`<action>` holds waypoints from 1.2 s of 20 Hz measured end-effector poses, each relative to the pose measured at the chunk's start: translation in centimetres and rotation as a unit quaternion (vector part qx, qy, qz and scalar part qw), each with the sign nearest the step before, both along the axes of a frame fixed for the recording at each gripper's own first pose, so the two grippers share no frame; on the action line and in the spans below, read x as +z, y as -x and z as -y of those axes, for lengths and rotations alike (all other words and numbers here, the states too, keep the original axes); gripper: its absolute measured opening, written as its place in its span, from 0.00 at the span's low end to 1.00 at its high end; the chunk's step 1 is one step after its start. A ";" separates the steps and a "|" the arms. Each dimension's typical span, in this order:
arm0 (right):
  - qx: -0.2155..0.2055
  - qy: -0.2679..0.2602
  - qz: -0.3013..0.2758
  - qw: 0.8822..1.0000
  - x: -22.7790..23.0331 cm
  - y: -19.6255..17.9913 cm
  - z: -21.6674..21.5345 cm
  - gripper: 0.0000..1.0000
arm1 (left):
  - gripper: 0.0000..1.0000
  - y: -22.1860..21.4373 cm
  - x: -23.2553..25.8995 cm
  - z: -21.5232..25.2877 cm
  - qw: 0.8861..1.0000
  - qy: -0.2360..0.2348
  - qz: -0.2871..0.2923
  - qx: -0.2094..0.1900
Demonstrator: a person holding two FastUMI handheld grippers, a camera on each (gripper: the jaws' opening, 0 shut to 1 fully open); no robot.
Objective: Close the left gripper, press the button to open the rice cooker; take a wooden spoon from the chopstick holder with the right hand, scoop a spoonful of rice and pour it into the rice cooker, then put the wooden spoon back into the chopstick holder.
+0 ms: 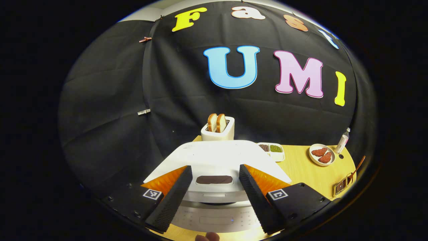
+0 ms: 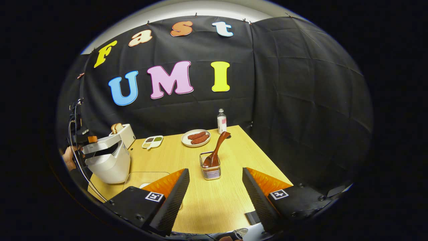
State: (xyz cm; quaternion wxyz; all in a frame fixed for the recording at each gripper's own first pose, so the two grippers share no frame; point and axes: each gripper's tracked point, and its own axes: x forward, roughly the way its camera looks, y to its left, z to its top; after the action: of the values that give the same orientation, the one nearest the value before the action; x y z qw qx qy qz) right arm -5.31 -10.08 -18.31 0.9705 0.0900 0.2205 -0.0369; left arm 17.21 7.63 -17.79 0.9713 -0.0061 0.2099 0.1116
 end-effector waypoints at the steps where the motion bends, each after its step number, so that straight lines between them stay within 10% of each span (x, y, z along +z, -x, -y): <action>1: 0.003 -0.001 0.003 1.000 0.2 -0.2 -0.2 0.99 | 1.00 0.2 -0.8 0.0 1.000 0.007 -0.009 0.002; 24: 0.014 -0.009 0.023 1.000 1.4 -1.2 -2.1 0.99 | 0.93 1.0 -2.3 0.7 1.000 -0.005 0.004 -0.025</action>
State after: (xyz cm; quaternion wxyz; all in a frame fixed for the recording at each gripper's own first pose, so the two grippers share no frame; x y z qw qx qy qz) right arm -4.10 -7.97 -16.95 0.9750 0.0961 0.1993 -0.0189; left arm 16.19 6.94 -20.04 0.9746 0.0036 0.2059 0.0880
